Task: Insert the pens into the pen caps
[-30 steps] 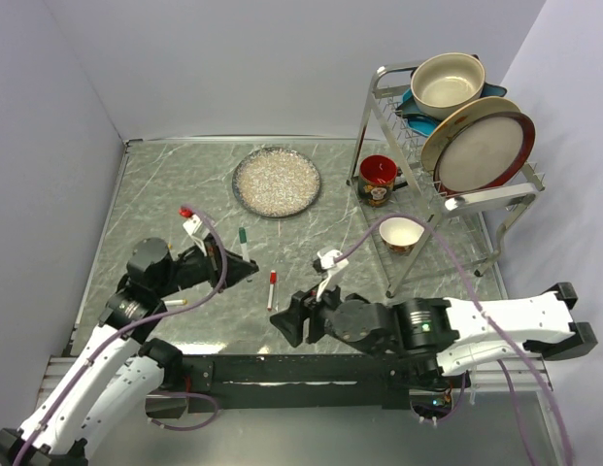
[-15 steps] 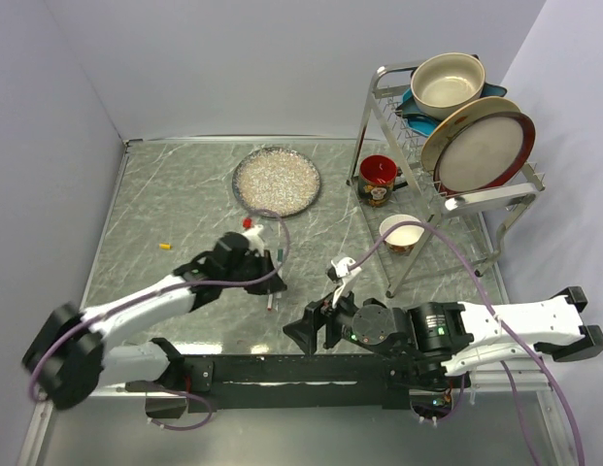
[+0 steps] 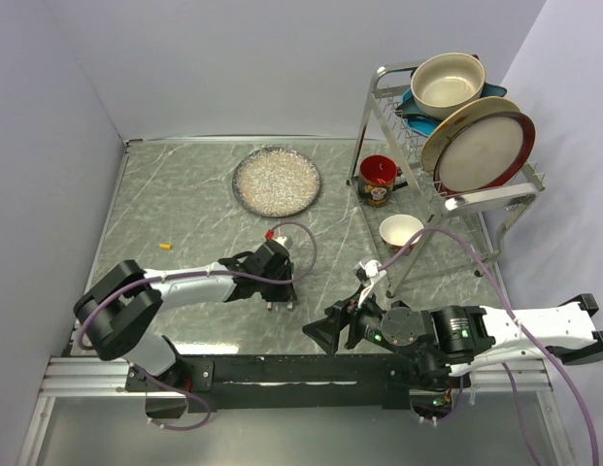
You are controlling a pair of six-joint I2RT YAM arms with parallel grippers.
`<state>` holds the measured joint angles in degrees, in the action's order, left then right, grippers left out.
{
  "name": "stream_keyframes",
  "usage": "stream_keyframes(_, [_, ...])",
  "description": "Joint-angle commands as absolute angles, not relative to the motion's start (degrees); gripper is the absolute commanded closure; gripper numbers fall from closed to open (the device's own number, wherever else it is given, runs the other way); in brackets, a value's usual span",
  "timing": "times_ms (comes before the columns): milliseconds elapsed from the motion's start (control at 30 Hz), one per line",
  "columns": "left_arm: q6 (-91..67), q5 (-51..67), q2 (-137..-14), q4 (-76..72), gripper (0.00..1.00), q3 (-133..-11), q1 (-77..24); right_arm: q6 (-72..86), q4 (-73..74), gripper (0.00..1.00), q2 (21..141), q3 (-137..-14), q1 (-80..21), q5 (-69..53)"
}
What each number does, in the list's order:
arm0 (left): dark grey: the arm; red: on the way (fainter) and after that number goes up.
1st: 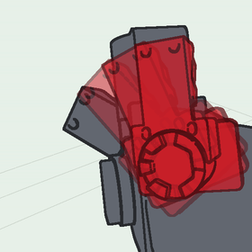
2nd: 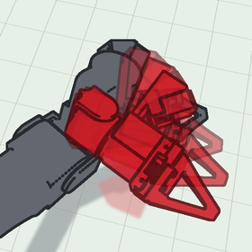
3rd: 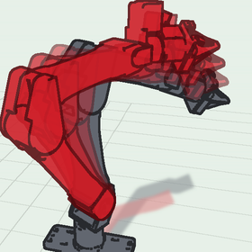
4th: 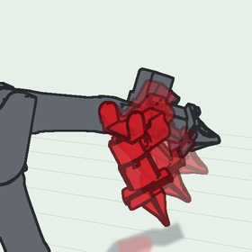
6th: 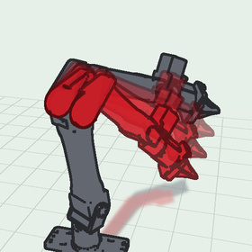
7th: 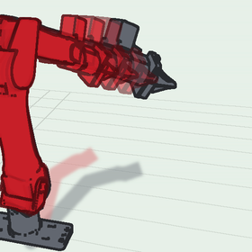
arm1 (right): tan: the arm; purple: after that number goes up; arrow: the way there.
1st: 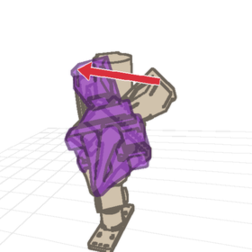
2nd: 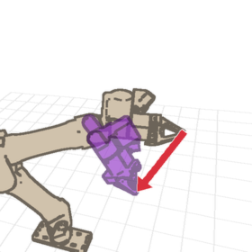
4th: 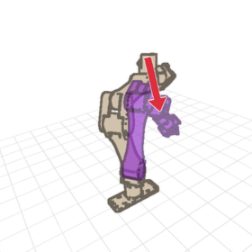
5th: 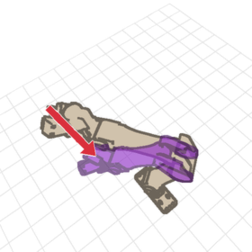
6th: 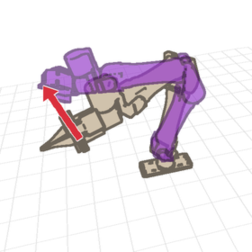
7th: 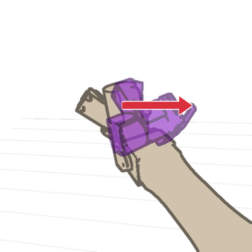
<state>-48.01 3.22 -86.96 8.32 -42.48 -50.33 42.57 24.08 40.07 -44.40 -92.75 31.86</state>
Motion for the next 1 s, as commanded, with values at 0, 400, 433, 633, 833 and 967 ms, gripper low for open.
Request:
stream_keyframes(0, [-49.9,0.2,-89.6,12.5,0.83,-45.8,-51.5,43.4,22.8,0.17,39.7,-44.1,-93.0,32.4])
stream_keyframes(400, [-53.7,-3.5,-89.4,18.9,0.69,-47.7,-53.3,43.2,21.4,0.17,40.4,-43.4,-93.0,30.9])
stream_keyframes(433, [-53.9,-3.6,-88.9,19.0,0.69,-47.6,-53.3,43.1,21.4,0.17,40.7,-43.4,-92.9,30.9])
stream_keyframes(633, [-55.8,-5.5,-83.2,17.6,0.68,-48.2,-53.3,42.6,20.7,0.17,40.2,-43.4,-93.0,30.6])
stream_keyframes(833, [-58.8,-12.7,-74.3,20.8,0.62,-52.4,-51.3,42.0,19.5,0.17,39.9,-43.1,-92.9,29.4])
stream_keyframes(967, [-66.8,-17.6,-67.4,26.2,0.64,-51.8,-43.0,42.0,18.5,0.17,39.7,-42.1,-92.9,28.7])
